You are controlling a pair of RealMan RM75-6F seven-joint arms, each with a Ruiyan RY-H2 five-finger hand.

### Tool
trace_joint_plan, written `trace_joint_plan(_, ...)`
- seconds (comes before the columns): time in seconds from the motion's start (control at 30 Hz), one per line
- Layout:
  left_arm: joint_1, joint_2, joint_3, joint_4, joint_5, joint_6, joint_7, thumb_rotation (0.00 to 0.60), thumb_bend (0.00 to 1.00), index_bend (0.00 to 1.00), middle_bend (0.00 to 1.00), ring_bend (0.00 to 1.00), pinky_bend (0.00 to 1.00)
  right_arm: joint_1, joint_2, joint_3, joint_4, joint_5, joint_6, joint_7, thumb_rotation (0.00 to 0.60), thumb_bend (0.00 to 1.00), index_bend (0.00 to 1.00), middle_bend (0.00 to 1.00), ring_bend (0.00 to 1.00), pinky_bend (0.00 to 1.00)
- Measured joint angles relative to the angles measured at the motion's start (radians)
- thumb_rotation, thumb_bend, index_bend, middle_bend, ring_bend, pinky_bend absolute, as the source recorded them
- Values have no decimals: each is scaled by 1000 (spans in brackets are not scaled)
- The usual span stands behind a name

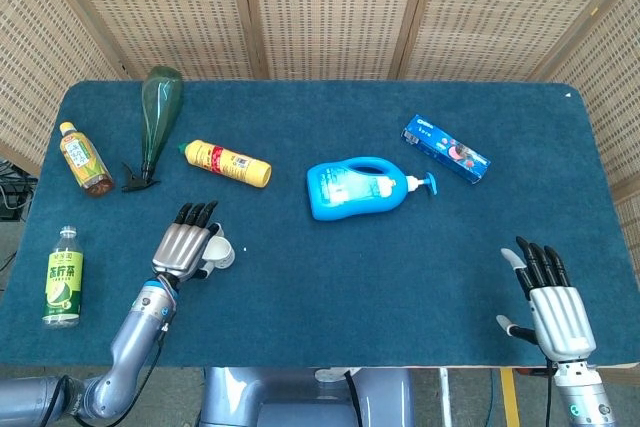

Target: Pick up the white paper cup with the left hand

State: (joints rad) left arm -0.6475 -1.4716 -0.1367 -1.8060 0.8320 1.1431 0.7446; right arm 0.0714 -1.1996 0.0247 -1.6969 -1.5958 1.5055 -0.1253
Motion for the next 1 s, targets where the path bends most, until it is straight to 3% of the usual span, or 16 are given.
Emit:
trace_joint_plan(0.27,23,-37,-24,50,124,-39,-299,600,333,377,0,0,0,2,-7,-3,5,0,-6,-10,600,0,0,0,0,0)
trace_joint_plan(0.53,36,-120,-45,188,190,-123,-591,600,330,365,0,0,0,4,-12,-5,11,6,-15,-12,600,0,0,0,0,0)
trace_joint_plan(0.77,33,-167,-24,290,194,-165,-585,600,324,352,0,0,0,4,-6,4,10,23,-18,0,600,0,0,0,0,0)
trace_joint_plan(1.0,29,-117,-2,274,184,-170,-504,594,234,164,0,0,0,4,-7,0,8,19,-20,-6,600,0,0,0,0,0)
